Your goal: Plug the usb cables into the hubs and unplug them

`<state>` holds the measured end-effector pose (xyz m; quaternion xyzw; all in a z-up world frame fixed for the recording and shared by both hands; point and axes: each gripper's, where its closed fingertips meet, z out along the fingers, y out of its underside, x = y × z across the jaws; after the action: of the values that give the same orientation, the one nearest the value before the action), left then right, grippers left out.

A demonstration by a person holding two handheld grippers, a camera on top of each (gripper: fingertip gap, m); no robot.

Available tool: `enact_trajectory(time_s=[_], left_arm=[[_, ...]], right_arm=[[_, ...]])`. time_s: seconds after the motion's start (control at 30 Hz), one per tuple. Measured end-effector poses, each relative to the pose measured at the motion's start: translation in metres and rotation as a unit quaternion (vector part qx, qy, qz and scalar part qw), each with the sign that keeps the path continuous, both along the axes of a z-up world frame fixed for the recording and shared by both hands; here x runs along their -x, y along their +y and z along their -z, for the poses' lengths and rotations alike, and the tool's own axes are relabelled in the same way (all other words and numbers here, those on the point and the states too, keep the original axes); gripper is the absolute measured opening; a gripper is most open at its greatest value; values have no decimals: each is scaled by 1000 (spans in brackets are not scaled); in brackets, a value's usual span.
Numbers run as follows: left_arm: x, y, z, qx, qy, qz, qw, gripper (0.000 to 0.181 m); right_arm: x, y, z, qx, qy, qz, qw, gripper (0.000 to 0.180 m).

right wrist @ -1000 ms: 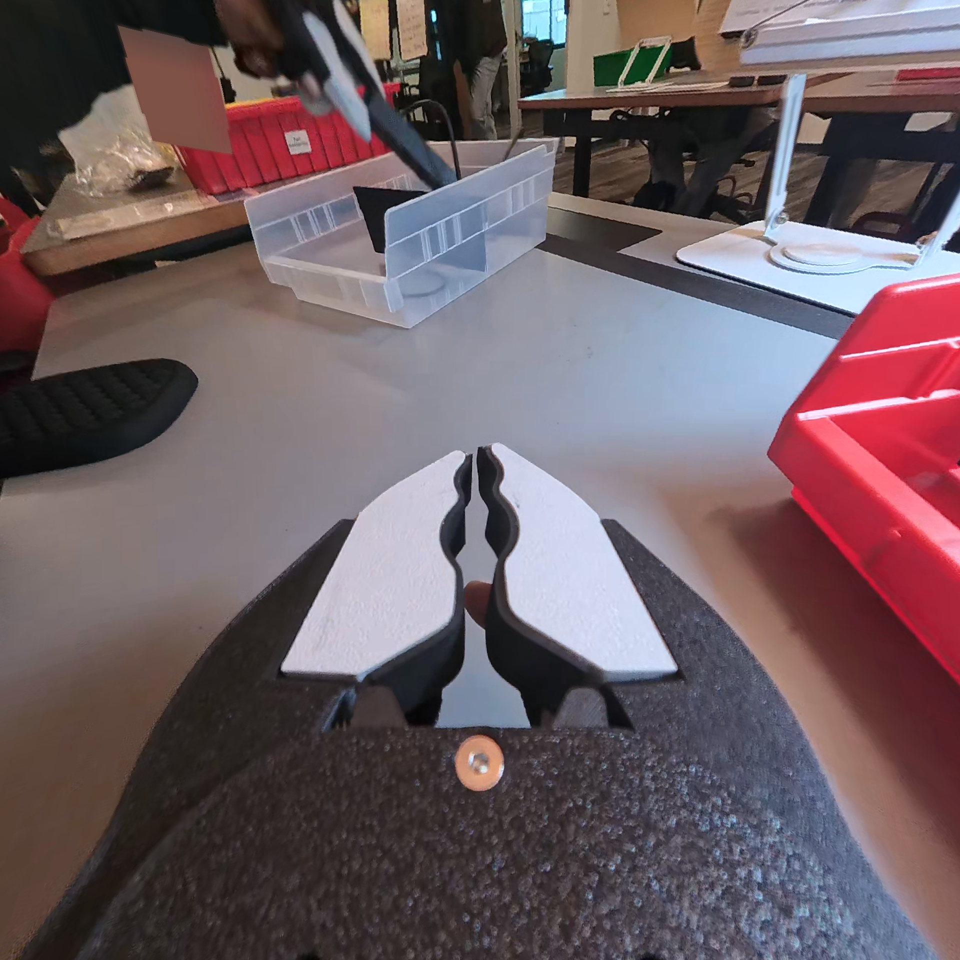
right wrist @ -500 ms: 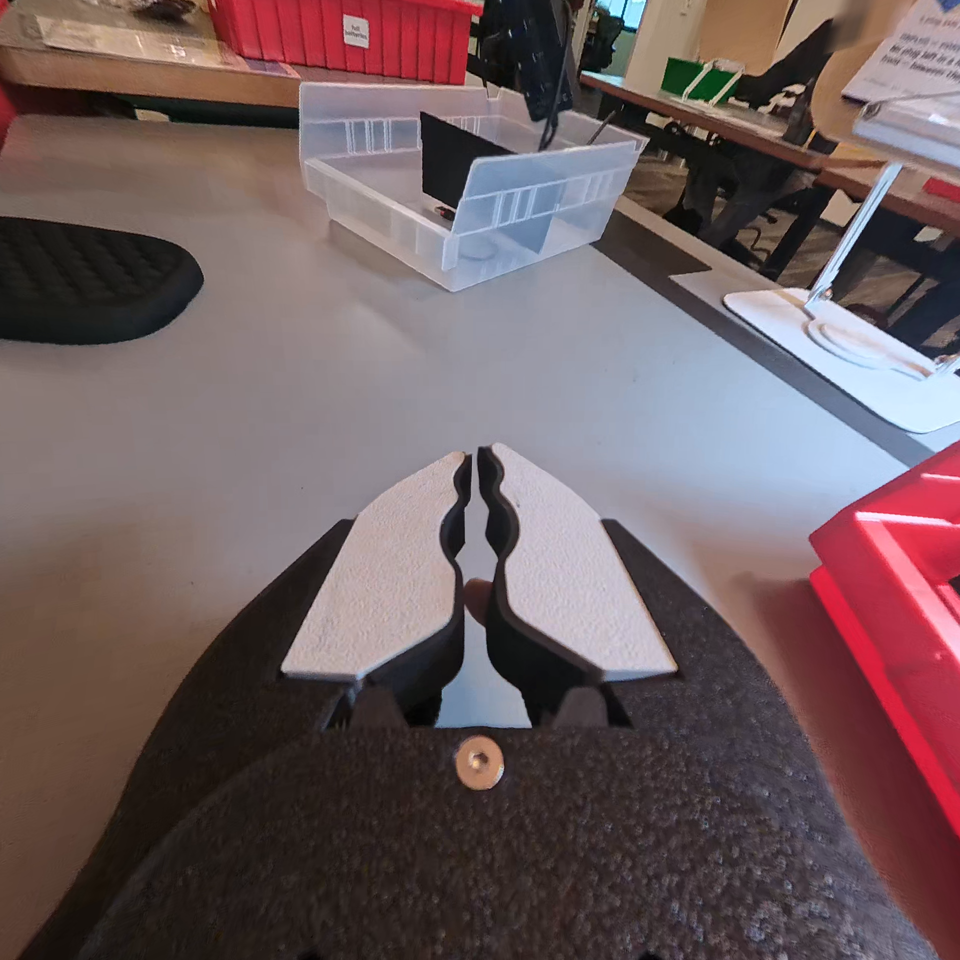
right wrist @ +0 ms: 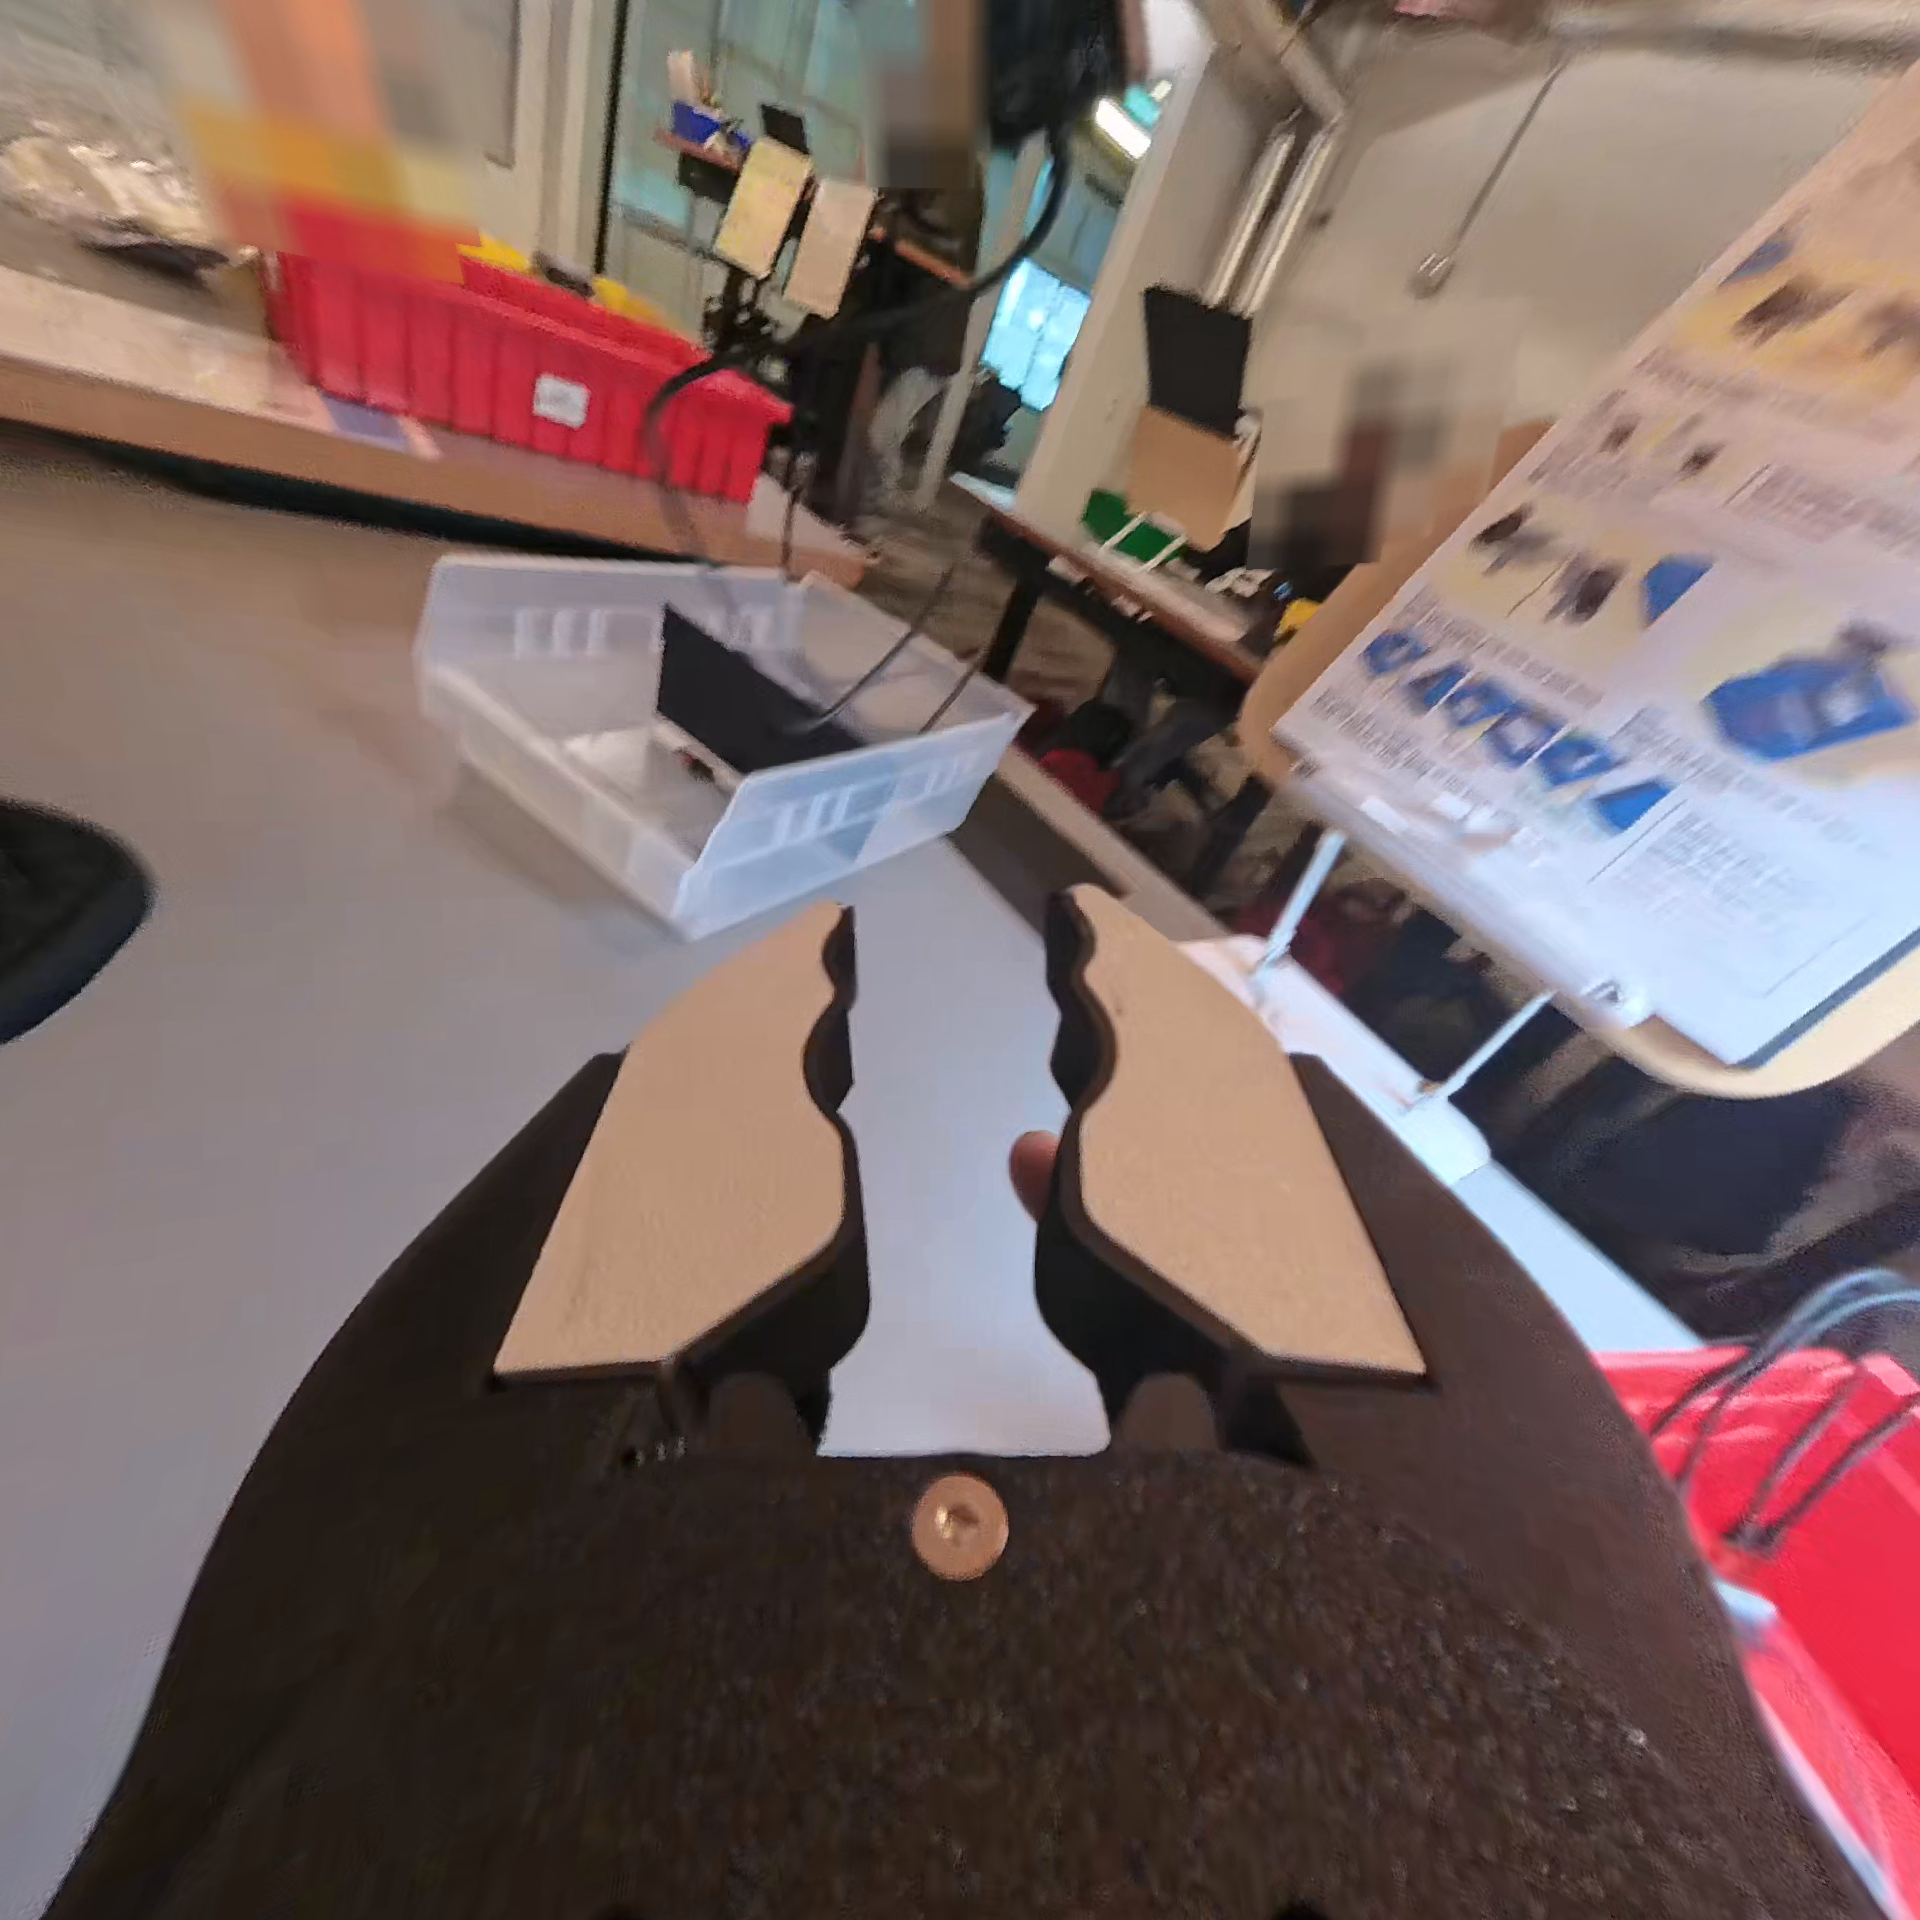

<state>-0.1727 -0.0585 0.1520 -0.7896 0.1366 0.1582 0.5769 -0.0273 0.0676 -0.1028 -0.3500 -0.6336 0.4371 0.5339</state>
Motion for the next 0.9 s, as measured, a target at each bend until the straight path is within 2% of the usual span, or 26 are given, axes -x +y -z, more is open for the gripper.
enact_trajectory(time_s=[0.07, 0.17, 0.23, 0.3, 0.47, 0.63, 0.77, 0.9], left_arm=[[-34, 11, 3, -7, -54, 48, 997, 23], [-76, 33, 27, -13, -130, 100, 986, 23], [-98, 49, 51, -14, -193, 132, 972, 23], [-113, 63, 73, -22, -249, 154, 956, 23], [-101, 90, 108, -62, -295, 131, 944, 23], [-87, 98, 116, -85, -374, 145, 912, 23], [-91, 98, 127, -92, -427, 171, 883, 23], [-92, 96, 138, -97, -477, 197, 851, 23]], right_arm=[[8, -3, -28, -18, 38, 30, 999, 49], [15, -15, -58, -42, 82, 63, 994, 67], [22, -23, -59, -77, 88, 88, 989, 78], [32, -30, -43, -96, 63, 98, 989, 85], [49, -42, 4, -32, 1, 69, 997, 84], [48, -70, 12, 131, -56, -88, 986, 88], [47, -64, 11, 217, -75, -157, 961, 57], [25, -80, 18, 283, -141, -297, 901, 36]])
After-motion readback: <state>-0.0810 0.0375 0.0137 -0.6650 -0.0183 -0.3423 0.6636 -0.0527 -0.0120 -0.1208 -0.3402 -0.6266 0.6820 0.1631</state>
